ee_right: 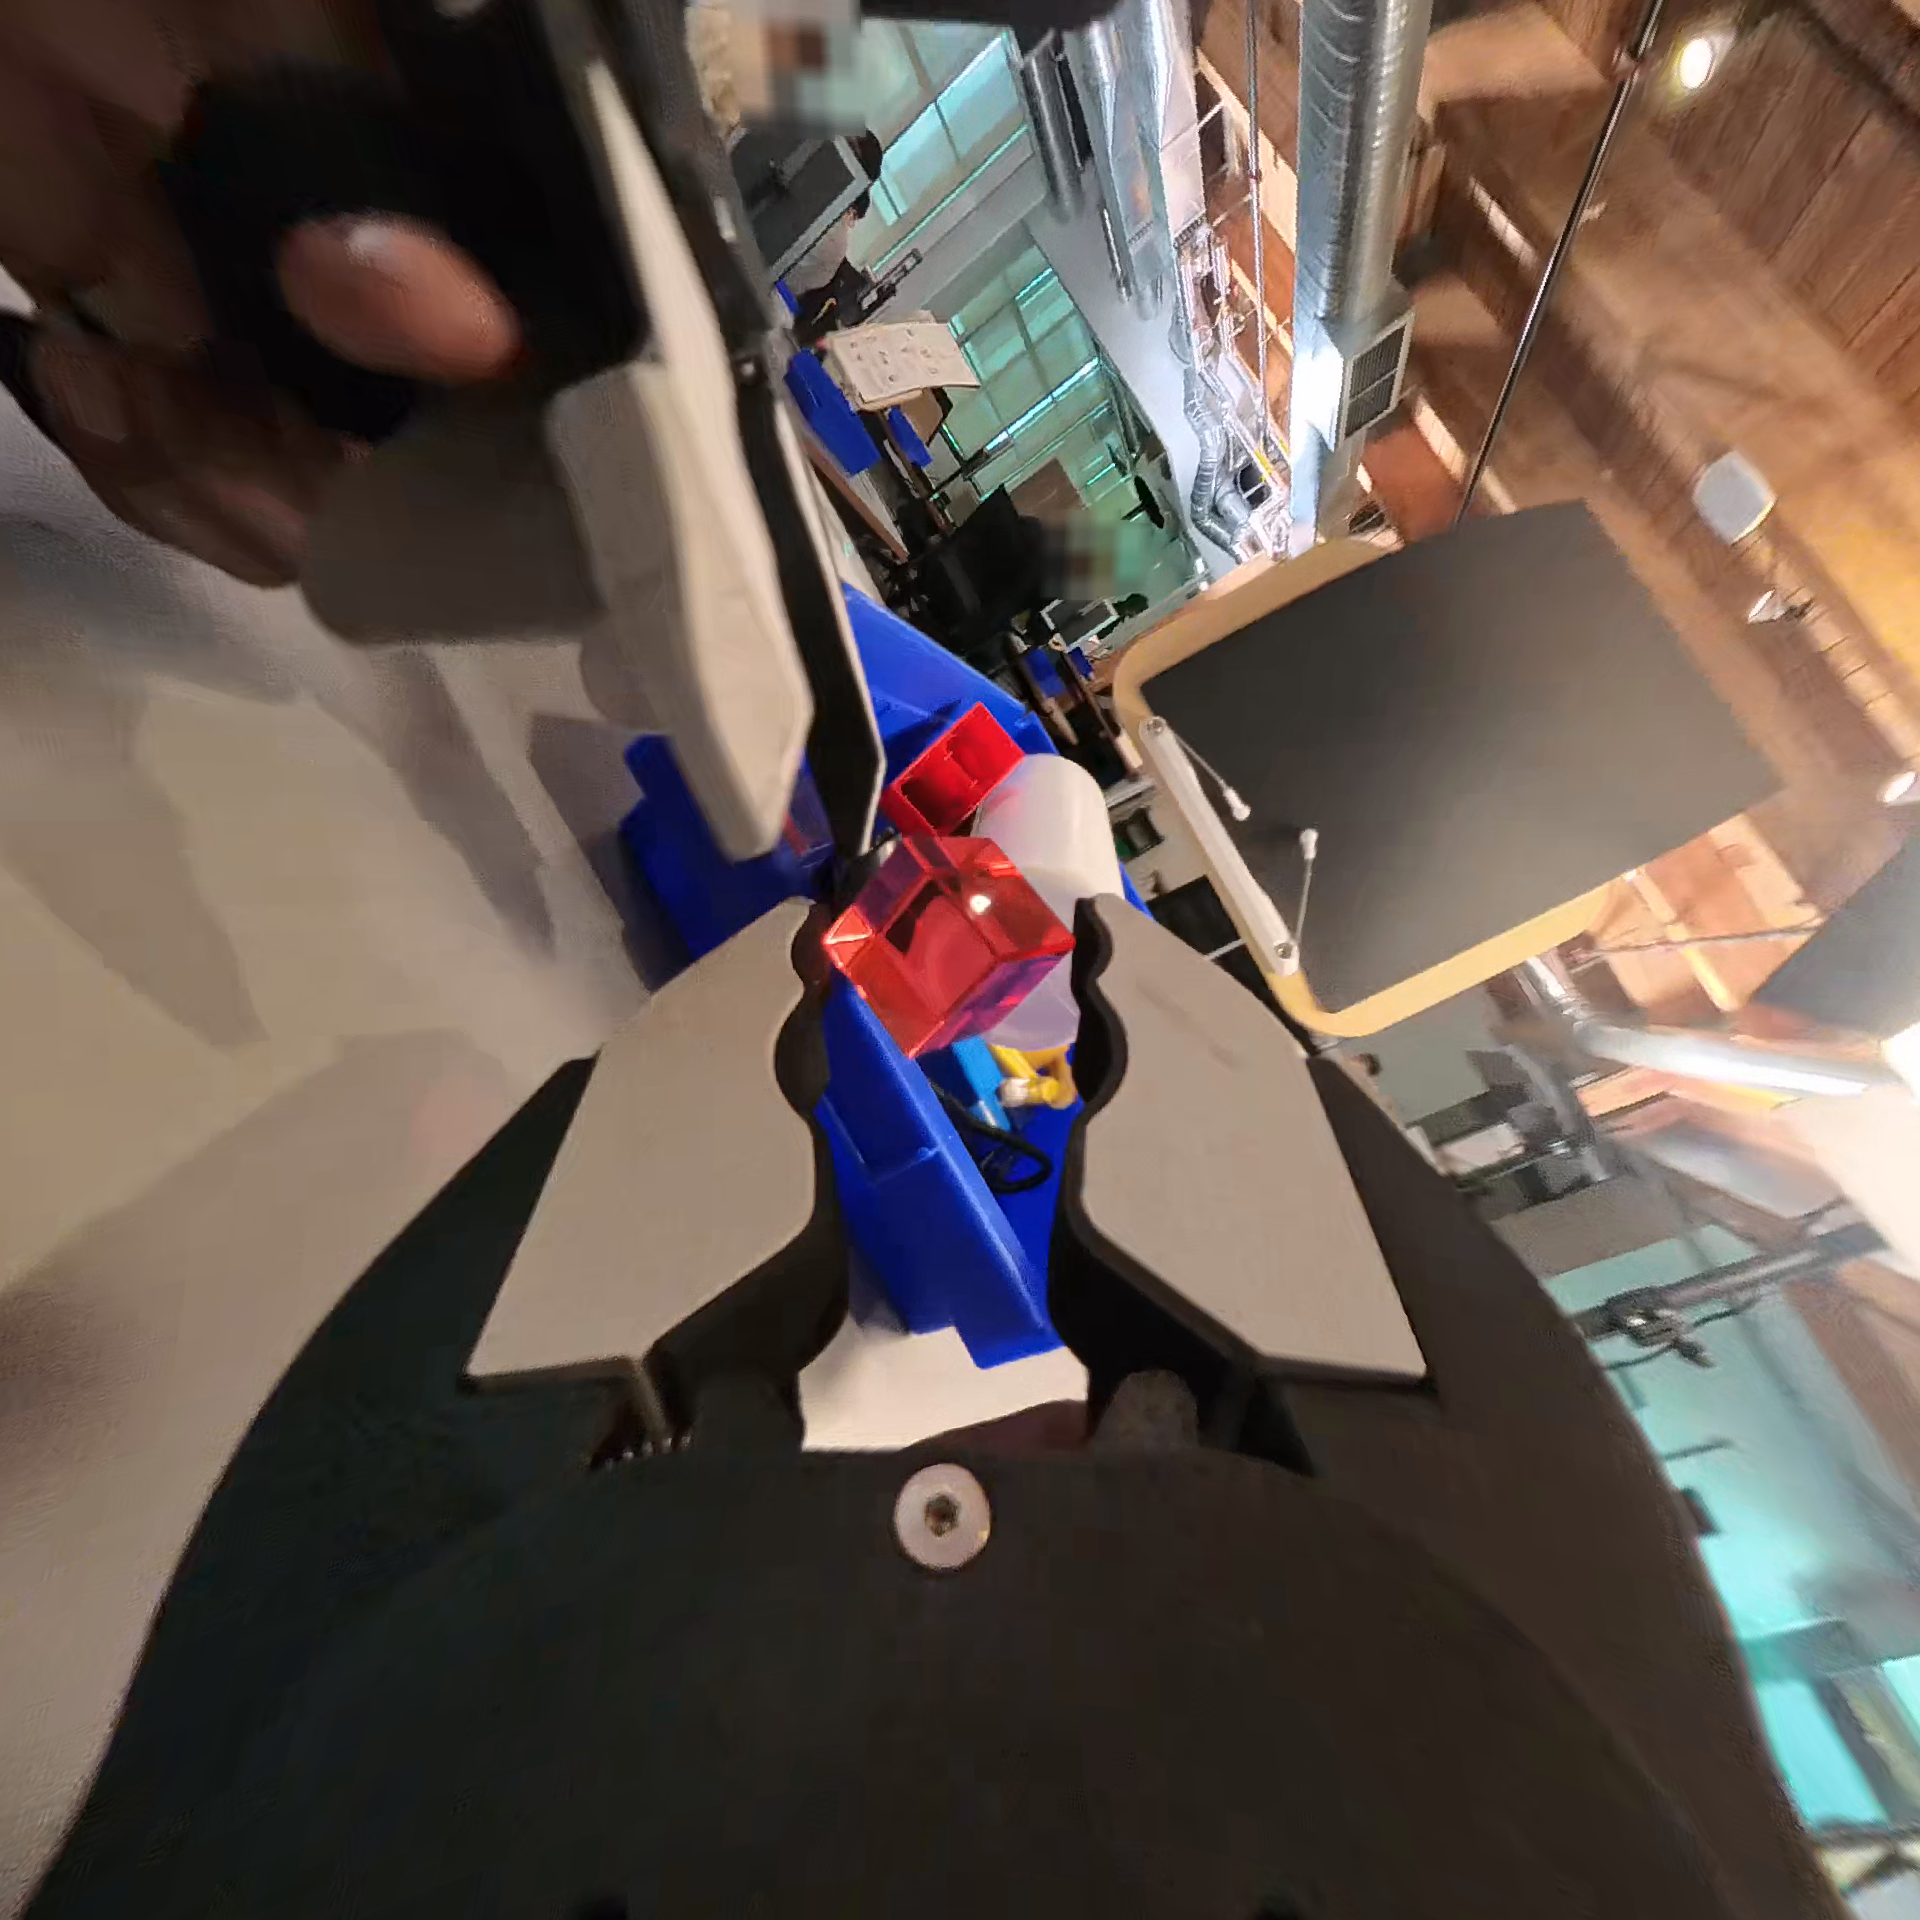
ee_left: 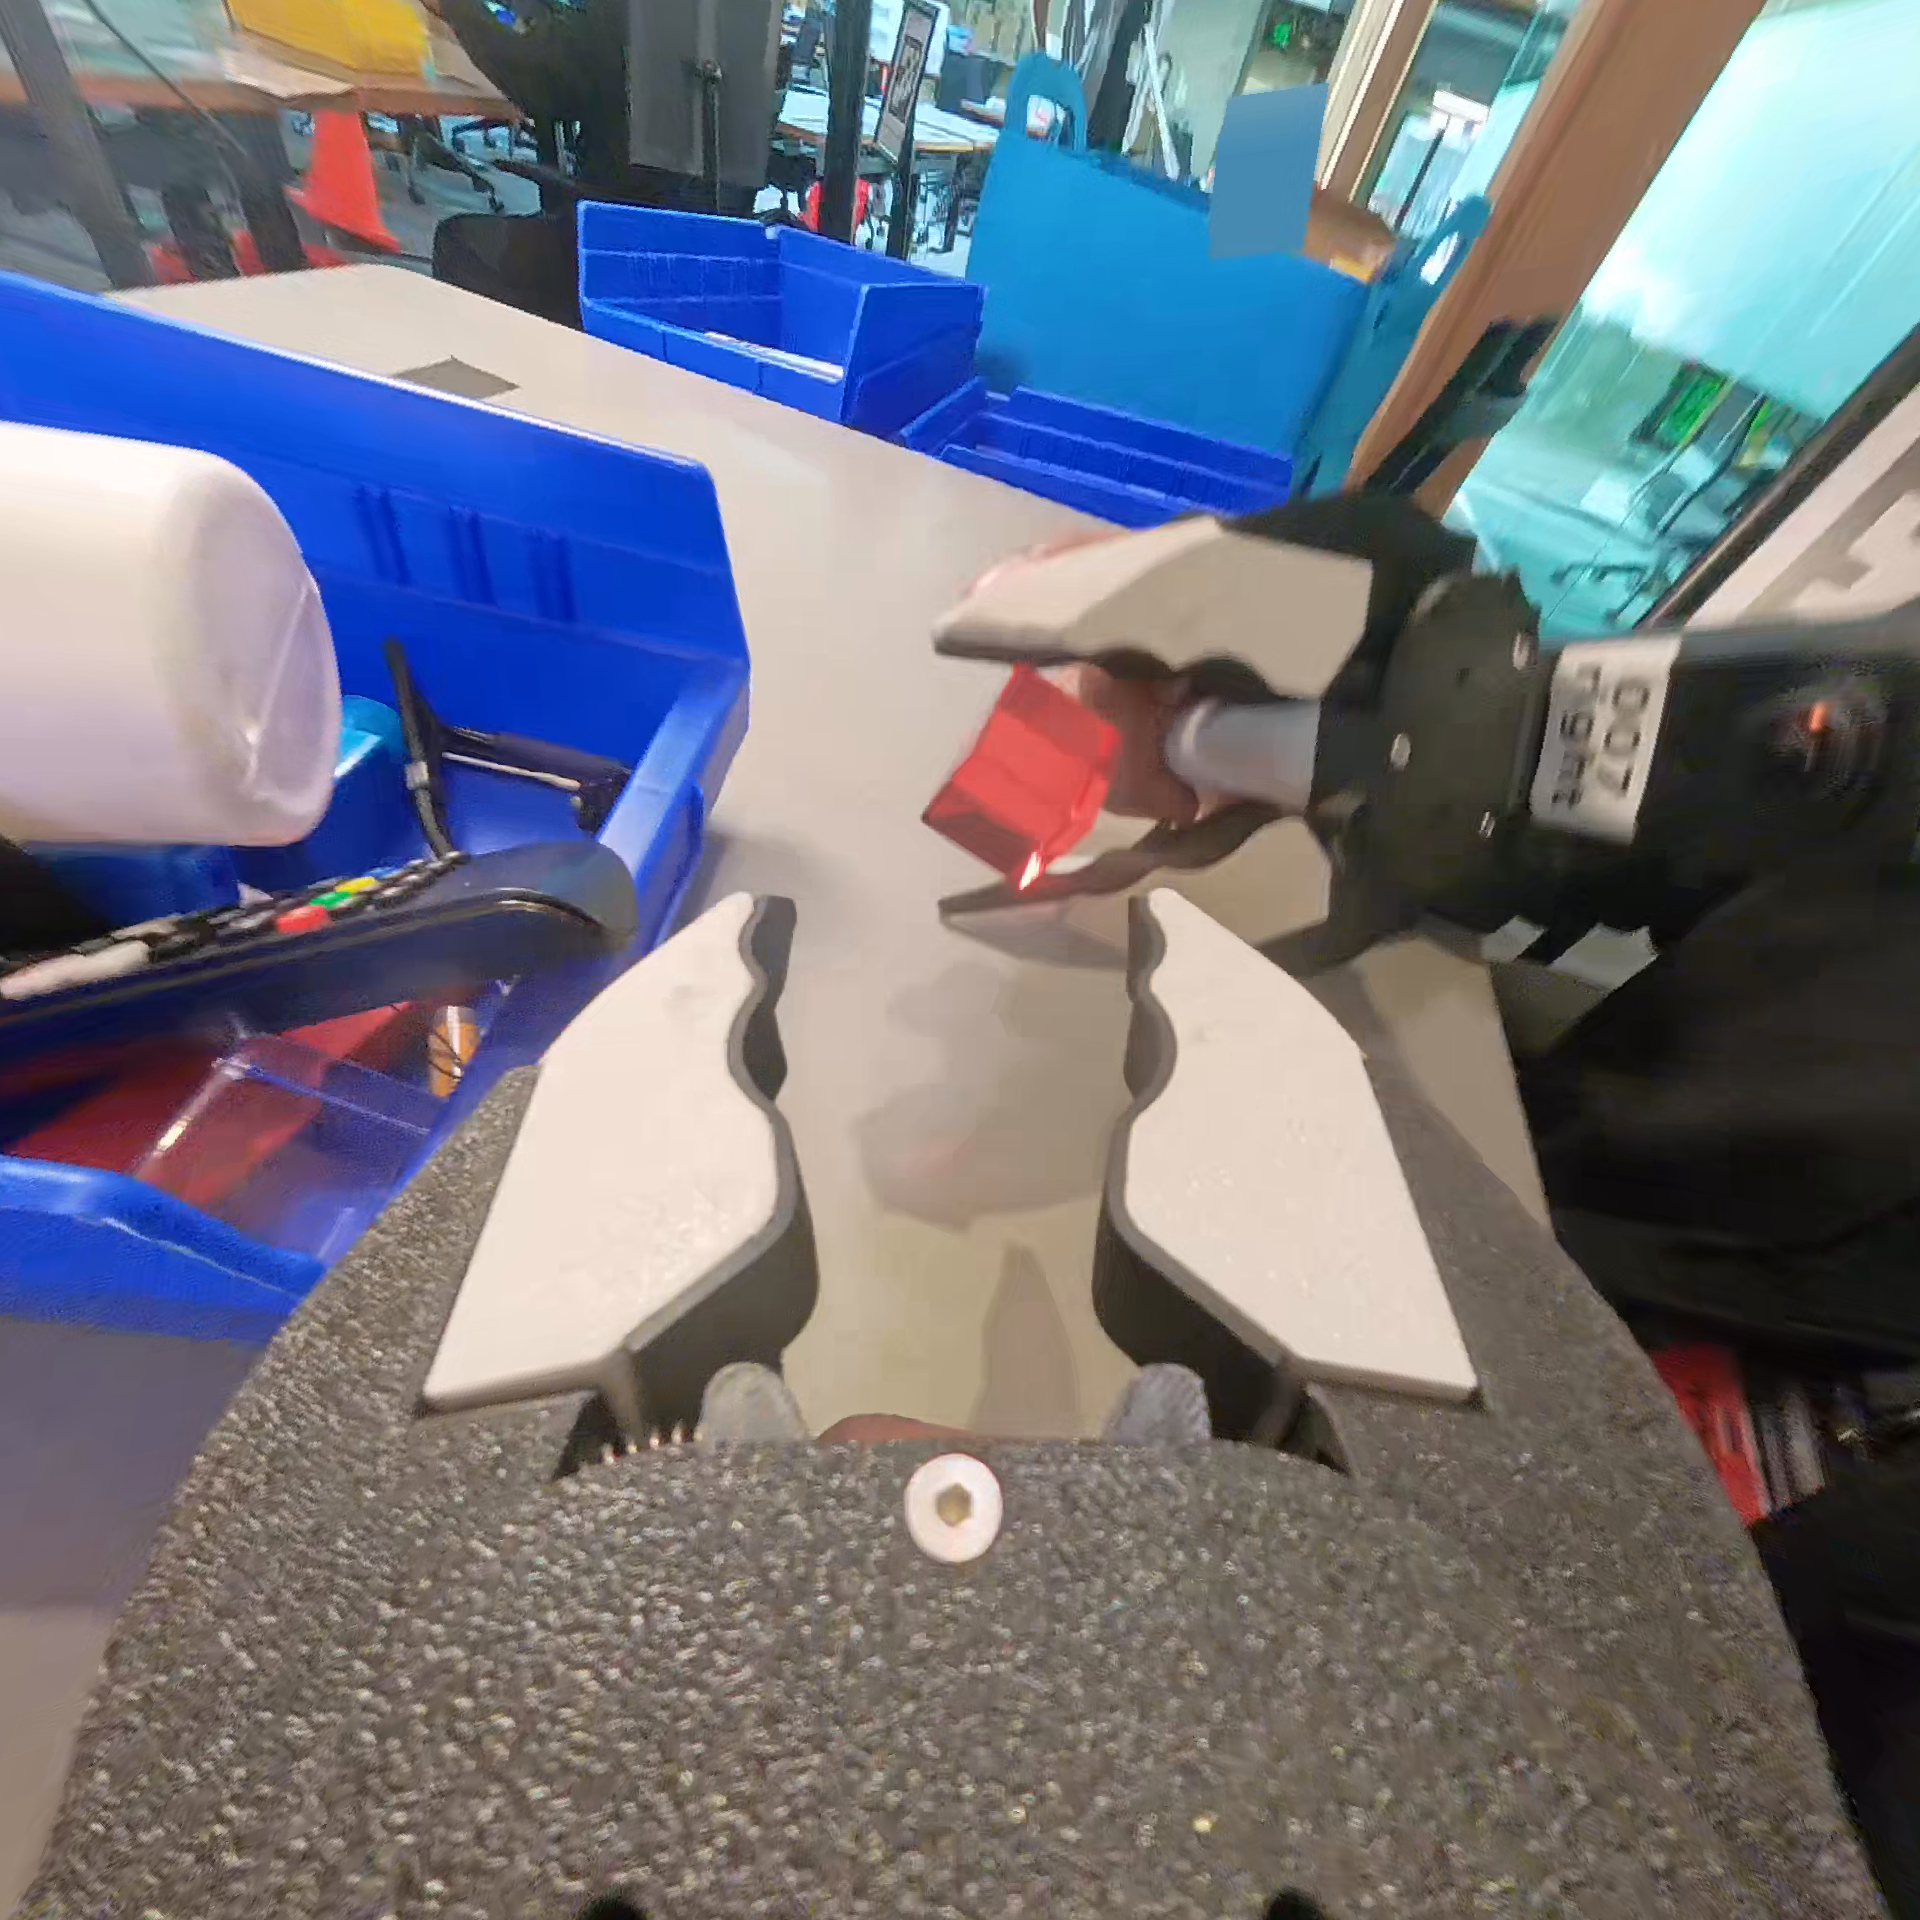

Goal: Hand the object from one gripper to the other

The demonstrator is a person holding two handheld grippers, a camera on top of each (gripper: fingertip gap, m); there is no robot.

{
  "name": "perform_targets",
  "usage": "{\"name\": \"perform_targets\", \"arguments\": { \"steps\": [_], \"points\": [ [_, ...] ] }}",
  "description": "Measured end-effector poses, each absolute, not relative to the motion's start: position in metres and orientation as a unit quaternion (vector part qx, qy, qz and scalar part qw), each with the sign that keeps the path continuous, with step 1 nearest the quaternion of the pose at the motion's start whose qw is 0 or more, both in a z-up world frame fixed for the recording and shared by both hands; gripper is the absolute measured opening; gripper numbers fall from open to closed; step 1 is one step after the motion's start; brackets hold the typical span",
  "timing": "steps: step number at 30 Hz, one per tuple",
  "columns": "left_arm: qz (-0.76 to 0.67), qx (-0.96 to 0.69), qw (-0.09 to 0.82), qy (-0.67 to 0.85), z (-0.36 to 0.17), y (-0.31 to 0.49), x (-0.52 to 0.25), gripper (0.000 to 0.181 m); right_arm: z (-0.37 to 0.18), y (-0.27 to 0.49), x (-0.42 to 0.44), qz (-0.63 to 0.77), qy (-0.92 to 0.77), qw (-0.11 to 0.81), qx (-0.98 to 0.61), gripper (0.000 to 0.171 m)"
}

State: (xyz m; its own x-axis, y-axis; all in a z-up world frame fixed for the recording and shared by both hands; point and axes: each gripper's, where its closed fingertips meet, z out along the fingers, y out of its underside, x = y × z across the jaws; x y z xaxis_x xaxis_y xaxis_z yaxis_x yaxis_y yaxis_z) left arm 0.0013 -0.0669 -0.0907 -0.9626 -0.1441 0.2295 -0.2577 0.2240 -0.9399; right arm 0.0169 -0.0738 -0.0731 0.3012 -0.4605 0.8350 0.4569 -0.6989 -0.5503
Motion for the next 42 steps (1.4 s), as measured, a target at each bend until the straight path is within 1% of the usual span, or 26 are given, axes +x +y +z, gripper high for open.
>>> {"name": "perform_targets", "arguments": {
  "steps": [2,5,7,11,16,24,32,37,42],
  "points": [
    [0.611,0.148,0.048,-0.777,-0.09,-0.07,0.002,0.065,-0.077,-0.07,0.016,-0.606,-0.016,0.364,-0.707,0.044],
    [0.601,0.152,0.0,-0.784,-0.092,-0.076,0.002,0.065,-0.083,-0.066,0.017,-0.62,-0.029,0.332,-0.711,0.044],
    [0.589,0.147,-0.011,-0.794,-0.095,-0.079,-0.002,0.064,-0.085,-0.065,0.017,-0.629,-0.04,0.315,-0.709,0.044],
    [0.591,0.151,0.052,-0.791,-0.095,-0.083,-0.016,0.059,-0.085,-0.06,0.01,-0.641,-0.072,0.313,-0.697,0.044],
    [0.594,0.161,0.133,-0.777,-0.094,-0.08,-0.022,0.054,-0.08,-0.053,-0.001,-0.643,-0.105,0.337,-0.68,0.045],
    [0.59,0.151,0.189,-0.77,-0.095,-0.083,-0.035,0.04,-0.08,-0.047,-0.009,-0.645,-0.127,0.342,-0.672,0.044],
    [0.595,0.154,0.187,-0.766,-0.093,-0.083,-0.034,0.04,-0.075,-0.051,-0.007,-0.652,-0.119,0.342,-0.666,0.044],
    [0.595,0.149,0.172,-0.77,-0.094,-0.083,-0.034,0.039,-0.079,-0.048,-0.008,-0.648,-0.124,0.34,-0.67,0.044],
    [0.587,0.154,0.142,-0.782,-0.098,-0.084,-0.03,0.043,-0.077,-0.051,-0.004,-0.654,-0.113,0.334,-0.67,0.045]
  ]
}}
